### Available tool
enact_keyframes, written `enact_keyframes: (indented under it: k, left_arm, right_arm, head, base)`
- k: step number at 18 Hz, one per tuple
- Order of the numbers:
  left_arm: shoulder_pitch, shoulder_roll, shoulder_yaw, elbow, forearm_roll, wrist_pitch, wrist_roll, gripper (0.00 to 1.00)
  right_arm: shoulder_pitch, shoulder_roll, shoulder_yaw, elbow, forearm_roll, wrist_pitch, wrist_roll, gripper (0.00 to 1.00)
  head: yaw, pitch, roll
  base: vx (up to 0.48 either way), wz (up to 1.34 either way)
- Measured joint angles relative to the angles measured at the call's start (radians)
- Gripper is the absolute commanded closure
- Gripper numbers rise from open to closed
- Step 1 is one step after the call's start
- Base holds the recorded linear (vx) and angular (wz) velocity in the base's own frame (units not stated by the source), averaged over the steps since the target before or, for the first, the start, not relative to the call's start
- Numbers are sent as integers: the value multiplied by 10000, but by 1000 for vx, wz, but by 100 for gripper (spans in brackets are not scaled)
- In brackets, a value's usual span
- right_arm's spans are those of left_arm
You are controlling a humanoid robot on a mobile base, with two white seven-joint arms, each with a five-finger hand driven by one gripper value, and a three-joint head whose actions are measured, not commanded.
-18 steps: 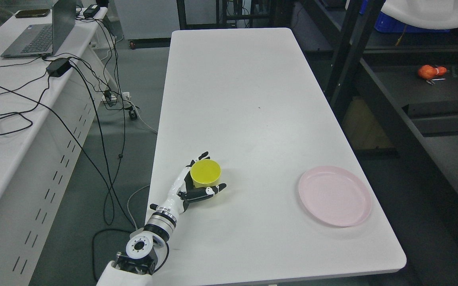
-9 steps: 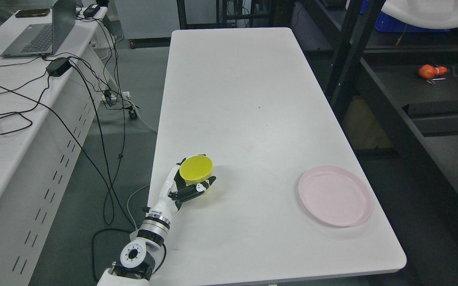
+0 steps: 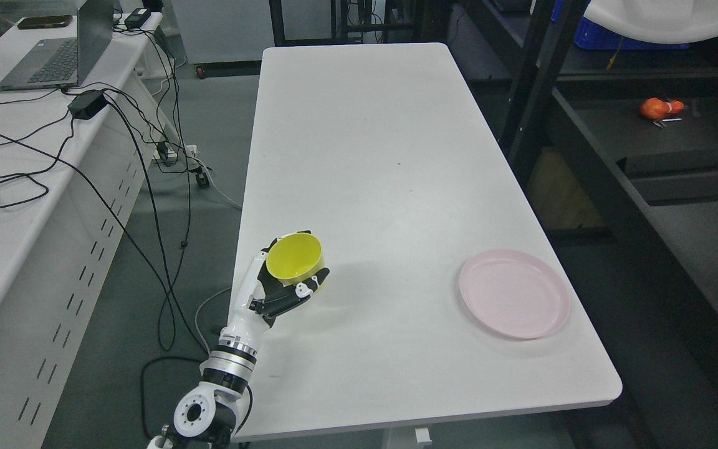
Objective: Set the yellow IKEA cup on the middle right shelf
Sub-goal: 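Hold the cup in the left hand while turning toward the shelves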
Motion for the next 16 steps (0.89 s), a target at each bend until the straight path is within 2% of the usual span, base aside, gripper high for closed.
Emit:
enact_keyframes:
  k: [10,16]
  left_arm:
    - [544,0,177,-1181,40,-88,-4,100]
    - [740,0,256,-1512,40,-121,-4,100]
  right_arm:
    - [-1,0,0,0,0,0,0,1]
    - [-1,0,0,0,0,0,-3,1]
  head:
    - [0,0,0]
    - [0,0,0]
  base:
    - [-150,-89]
    - [-174,-479]
